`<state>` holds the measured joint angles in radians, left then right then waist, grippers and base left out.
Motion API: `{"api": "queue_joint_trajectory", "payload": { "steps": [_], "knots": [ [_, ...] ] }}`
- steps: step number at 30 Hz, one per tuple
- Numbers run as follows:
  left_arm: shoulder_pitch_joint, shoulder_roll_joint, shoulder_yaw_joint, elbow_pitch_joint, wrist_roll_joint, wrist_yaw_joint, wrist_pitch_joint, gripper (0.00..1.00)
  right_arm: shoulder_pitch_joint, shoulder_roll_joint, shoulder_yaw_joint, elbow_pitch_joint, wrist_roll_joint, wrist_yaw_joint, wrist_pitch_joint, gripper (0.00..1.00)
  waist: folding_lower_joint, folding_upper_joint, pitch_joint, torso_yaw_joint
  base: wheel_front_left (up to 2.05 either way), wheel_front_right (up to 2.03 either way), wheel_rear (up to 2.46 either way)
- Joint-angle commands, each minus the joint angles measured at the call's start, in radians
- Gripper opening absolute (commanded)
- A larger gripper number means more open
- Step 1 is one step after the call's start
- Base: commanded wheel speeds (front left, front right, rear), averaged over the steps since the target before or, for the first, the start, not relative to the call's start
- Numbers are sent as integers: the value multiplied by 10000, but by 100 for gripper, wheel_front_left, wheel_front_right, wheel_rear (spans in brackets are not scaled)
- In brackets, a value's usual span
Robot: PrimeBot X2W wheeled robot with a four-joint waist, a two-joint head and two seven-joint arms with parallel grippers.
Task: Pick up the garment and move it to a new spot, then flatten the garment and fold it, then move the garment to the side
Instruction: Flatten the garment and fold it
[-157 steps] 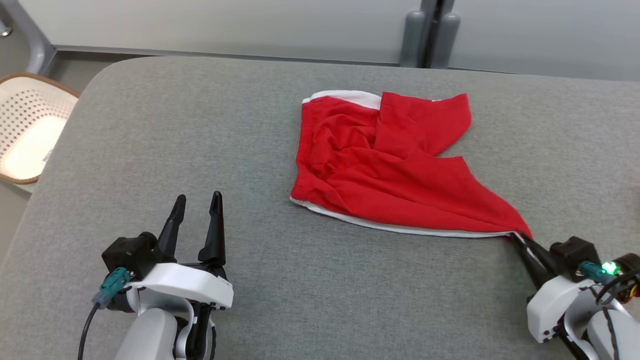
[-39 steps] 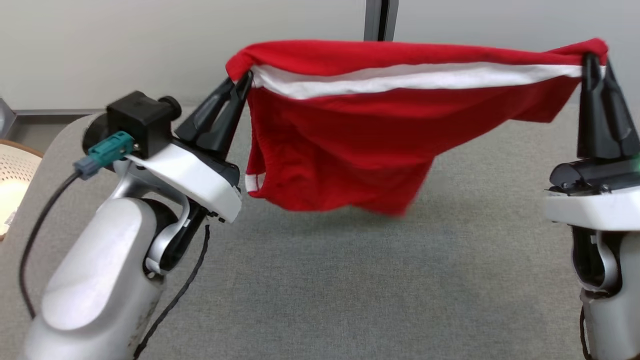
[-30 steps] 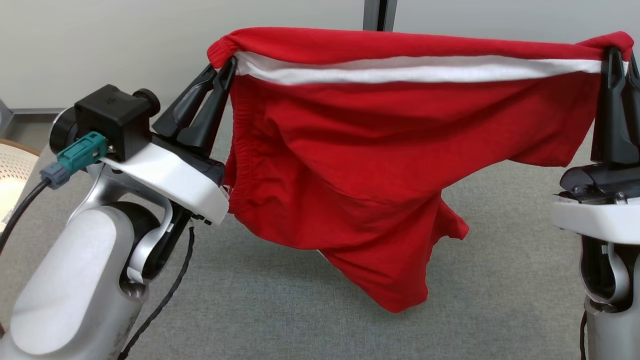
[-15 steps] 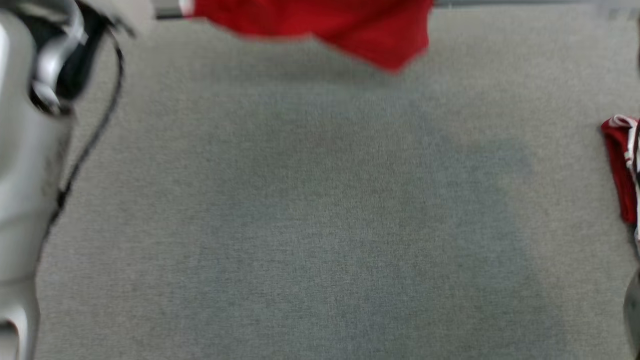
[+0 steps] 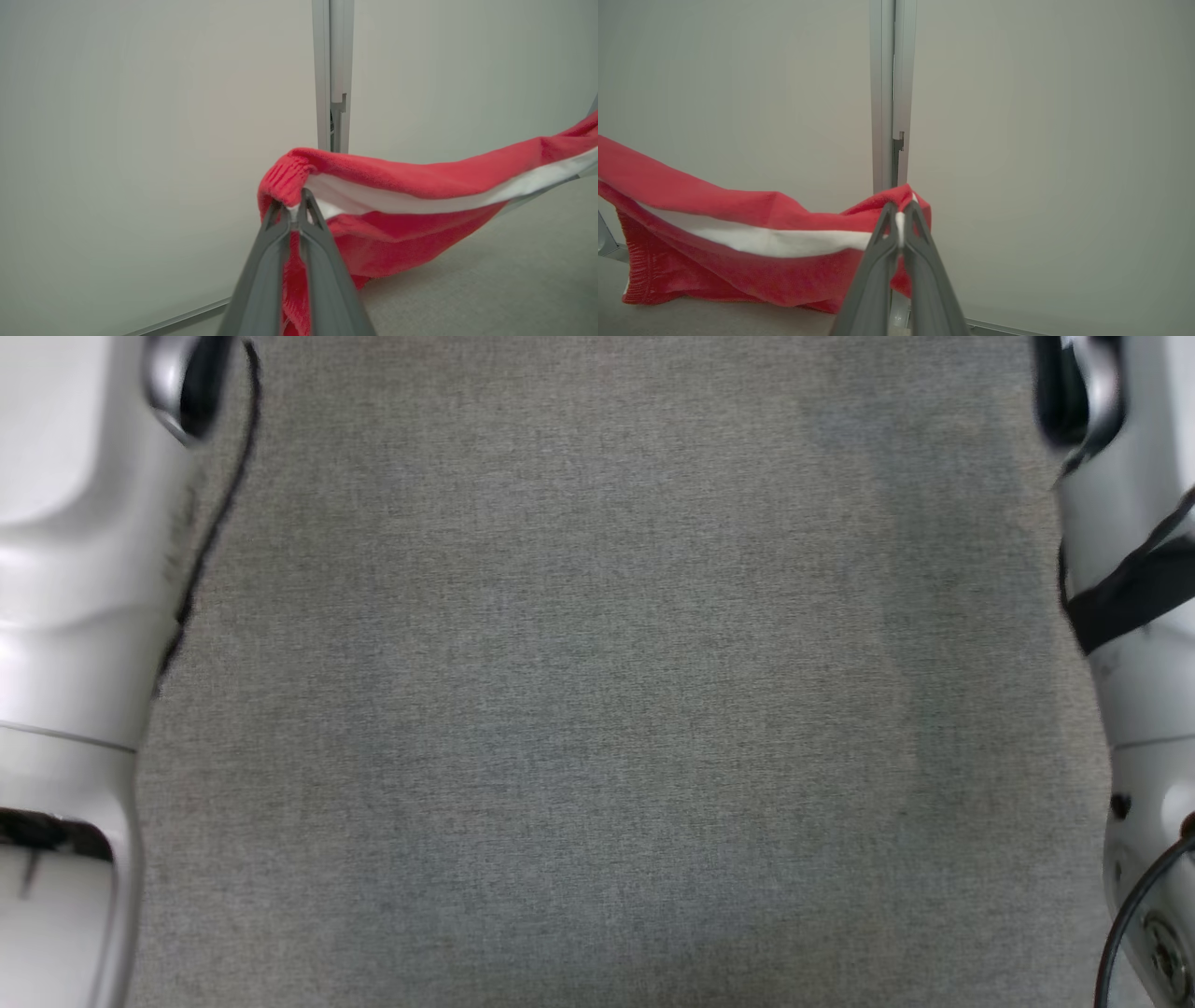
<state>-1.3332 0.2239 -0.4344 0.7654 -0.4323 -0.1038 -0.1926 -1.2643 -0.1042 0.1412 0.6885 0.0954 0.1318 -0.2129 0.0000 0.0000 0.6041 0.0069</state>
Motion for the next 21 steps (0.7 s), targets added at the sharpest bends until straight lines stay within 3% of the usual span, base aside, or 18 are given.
{"api": "queue_joint_trajectory", "payload": {
  "steps": [1,7,13,21],
  "knots": [
    [196,-61,-101,282,56,-51,-192,0,223,-2,101,342,92,-23,-127,0,0,0,108,111,0,0,0],
    [1246,-620,-1119,1349,417,-243,-690,0,1081,-231,857,2178,349,-23,-375,0,0,0,-248,382,0,0,0],
    [3138,-496,-2420,1250,755,-260,-724,0,2242,-672,1946,3181,1052,-23,-472,0,0,0,-1211,521,0,0,0],
    [4755,-220,-2886,1313,610,-265,-728,0,3436,-1496,3639,3508,1944,-23,-194,0,0,0,-2402,454,0,0,0]
  ]
}}
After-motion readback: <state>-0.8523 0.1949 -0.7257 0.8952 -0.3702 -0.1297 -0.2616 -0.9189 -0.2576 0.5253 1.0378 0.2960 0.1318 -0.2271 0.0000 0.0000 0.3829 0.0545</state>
